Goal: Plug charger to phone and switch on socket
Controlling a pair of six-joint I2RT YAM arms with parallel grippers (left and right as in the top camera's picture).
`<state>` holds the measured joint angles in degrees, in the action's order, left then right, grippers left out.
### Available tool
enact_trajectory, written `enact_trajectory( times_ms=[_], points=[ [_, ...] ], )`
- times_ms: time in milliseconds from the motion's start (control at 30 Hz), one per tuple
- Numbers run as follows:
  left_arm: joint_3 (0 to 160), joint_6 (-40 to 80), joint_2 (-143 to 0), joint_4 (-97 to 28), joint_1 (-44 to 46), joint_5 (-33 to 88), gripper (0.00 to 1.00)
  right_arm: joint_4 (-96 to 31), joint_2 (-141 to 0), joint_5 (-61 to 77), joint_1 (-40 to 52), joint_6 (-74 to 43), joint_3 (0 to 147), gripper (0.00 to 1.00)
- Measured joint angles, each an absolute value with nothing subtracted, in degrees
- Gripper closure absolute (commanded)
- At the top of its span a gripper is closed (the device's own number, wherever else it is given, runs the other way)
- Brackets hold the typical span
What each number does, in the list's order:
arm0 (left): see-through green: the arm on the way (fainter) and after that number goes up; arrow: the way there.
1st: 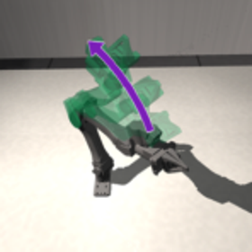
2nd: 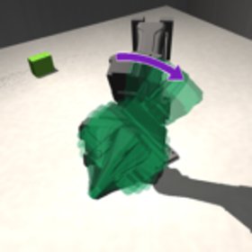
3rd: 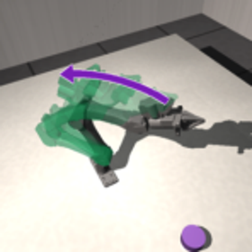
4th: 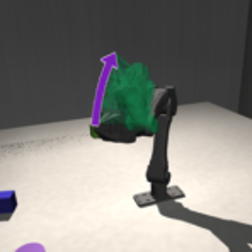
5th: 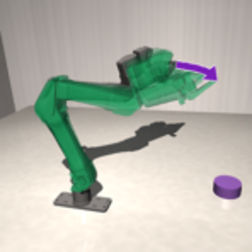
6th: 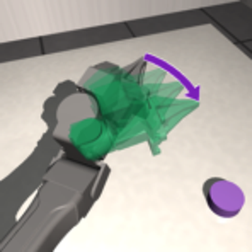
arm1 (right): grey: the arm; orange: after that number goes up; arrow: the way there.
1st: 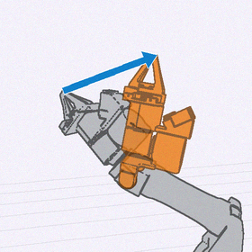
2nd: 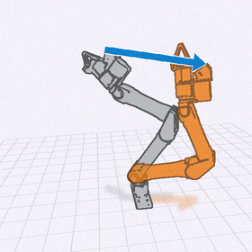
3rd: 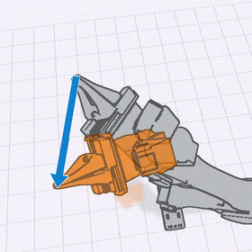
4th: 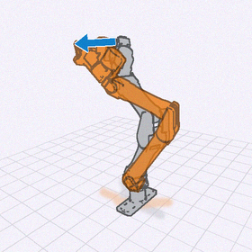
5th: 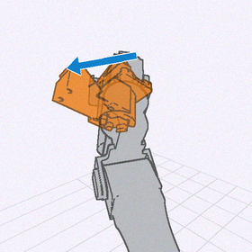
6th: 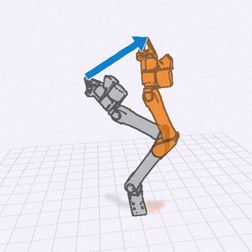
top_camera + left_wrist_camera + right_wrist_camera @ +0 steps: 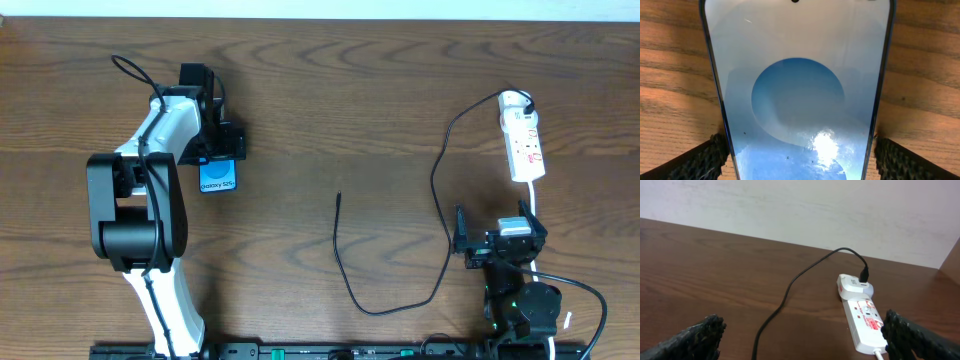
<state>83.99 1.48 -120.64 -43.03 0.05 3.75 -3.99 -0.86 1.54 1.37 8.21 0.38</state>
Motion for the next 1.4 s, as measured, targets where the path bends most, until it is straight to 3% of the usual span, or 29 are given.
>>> enact_trajectory(
  times_ms=[1400],
  points=[
    [83.8, 1.5, -120.5, -42.8, 0.1, 3.7, 0.05, -4.0, -0.9, 1.5, 1.4, 8.2, 0.4, 0.01]
  ],
)
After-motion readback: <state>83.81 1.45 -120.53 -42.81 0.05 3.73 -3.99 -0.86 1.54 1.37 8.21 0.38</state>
